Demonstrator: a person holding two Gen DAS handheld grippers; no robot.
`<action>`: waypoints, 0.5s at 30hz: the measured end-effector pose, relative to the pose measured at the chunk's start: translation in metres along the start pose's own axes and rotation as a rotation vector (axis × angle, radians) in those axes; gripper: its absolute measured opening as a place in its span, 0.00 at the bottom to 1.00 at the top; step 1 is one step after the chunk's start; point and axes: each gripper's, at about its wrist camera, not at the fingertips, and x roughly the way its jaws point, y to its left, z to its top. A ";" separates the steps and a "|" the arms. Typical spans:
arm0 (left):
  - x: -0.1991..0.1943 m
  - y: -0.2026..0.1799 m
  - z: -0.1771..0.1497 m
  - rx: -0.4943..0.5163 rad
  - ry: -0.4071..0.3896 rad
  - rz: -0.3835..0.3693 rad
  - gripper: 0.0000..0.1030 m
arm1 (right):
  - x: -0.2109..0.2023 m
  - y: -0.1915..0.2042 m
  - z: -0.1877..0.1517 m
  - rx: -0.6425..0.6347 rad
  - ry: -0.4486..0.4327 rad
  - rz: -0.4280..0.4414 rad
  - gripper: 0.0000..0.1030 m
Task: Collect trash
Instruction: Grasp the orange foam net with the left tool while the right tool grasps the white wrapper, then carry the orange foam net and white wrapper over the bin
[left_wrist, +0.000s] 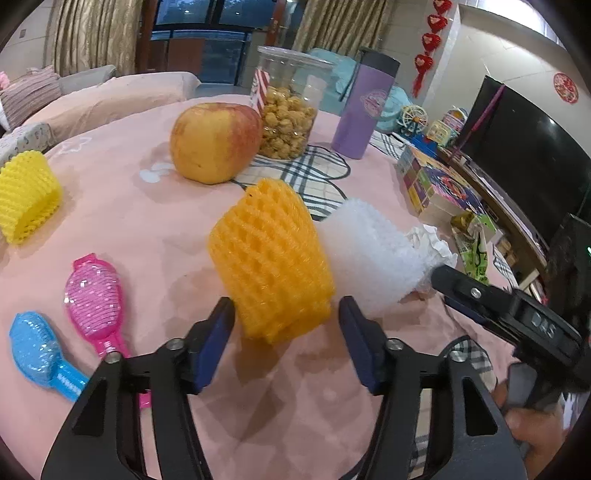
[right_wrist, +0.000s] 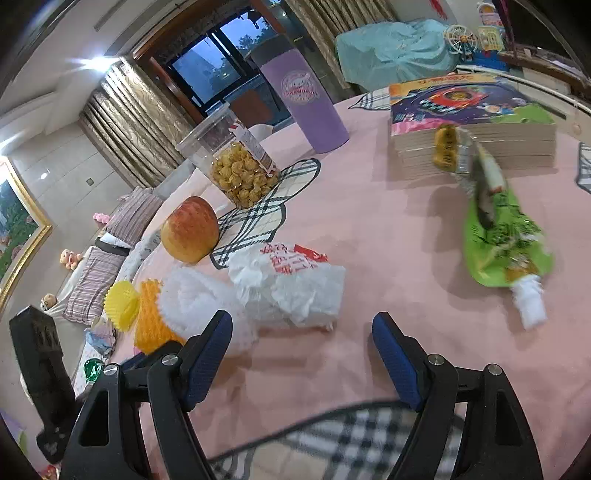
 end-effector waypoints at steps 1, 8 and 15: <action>0.002 -0.001 0.000 0.003 0.006 -0.005 0.47 | 0.005 0.000 0.002 0.004 0.007 0.004 0.77; 0.005 -0.003 0.004 0.007 0.011 -0.038 0.24 | 0.013 -0.001 0.005 0.015 0.012 0.026 0.51; -0.001 -0.026 0.002 0.067 -0.006 -0.067 0.18 | -0.013 -0.007 0.000 0.034 -0.025 0.029 0.46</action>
